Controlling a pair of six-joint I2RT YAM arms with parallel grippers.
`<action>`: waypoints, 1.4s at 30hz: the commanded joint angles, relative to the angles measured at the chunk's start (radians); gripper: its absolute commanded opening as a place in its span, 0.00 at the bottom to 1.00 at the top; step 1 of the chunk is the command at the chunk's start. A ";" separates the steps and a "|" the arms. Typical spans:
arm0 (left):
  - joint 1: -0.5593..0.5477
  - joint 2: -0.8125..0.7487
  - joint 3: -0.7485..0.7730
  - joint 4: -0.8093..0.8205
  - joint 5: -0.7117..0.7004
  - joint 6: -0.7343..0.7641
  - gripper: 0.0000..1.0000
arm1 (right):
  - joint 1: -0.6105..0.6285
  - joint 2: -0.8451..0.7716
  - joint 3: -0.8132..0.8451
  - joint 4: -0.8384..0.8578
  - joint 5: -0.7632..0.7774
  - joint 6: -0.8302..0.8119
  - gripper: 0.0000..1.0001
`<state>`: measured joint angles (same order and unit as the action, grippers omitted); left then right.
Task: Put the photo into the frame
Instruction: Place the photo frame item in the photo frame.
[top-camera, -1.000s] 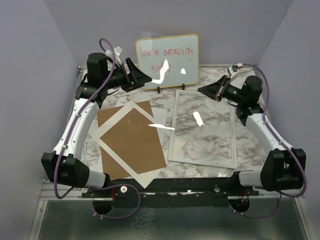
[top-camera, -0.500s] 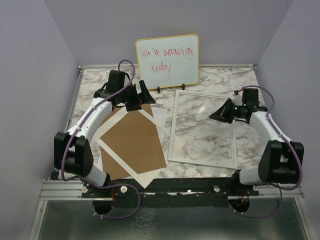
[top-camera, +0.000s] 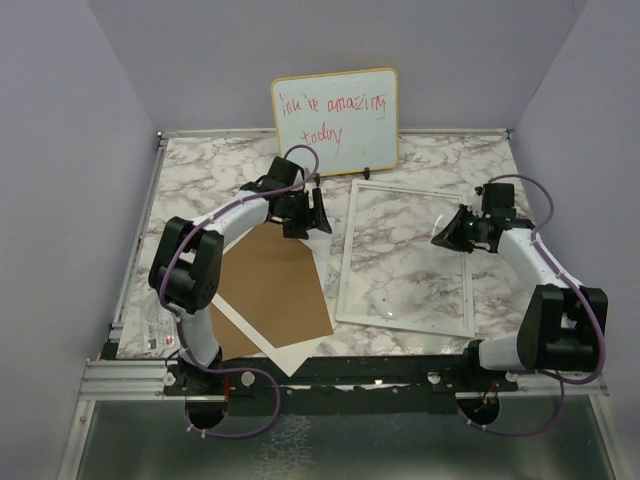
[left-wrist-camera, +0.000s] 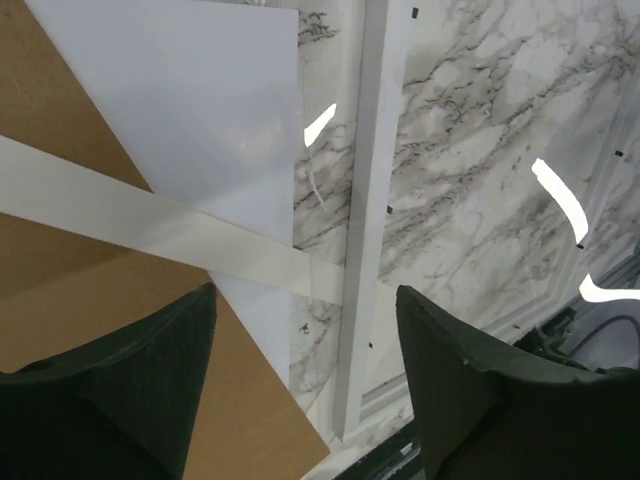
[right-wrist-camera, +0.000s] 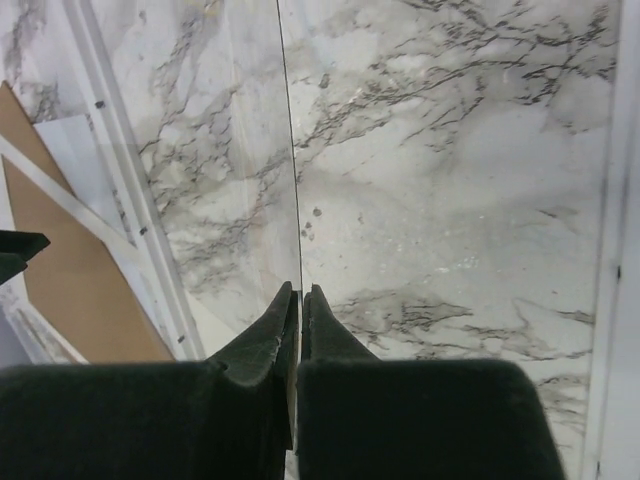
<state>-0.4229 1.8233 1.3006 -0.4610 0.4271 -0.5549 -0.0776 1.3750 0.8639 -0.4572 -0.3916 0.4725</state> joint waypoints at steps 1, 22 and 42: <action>-0.022 0.070 0.045 0.092 -0.041 0.061 0.66 | -0.002 0.030 0.014 -0.032 0.144 -0.057 0.01; -0.064 0.275 0.199 0.189 -0.023 0.073 0.54 | -0.003 -0.017 0.000 -0.040 0.320 -0.127 0.01; -0.082 0.342 0.261 0.182 -0.033 0.075 0.44 | -0.003 0.010 -0.013 -0.115 0.284 -0.077 0.01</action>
<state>-0.4992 2.1395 1.5326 -0.2775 0.4099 -0.4946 -0.0780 1.3701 0.8661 -0.5270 -0.1062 0.3912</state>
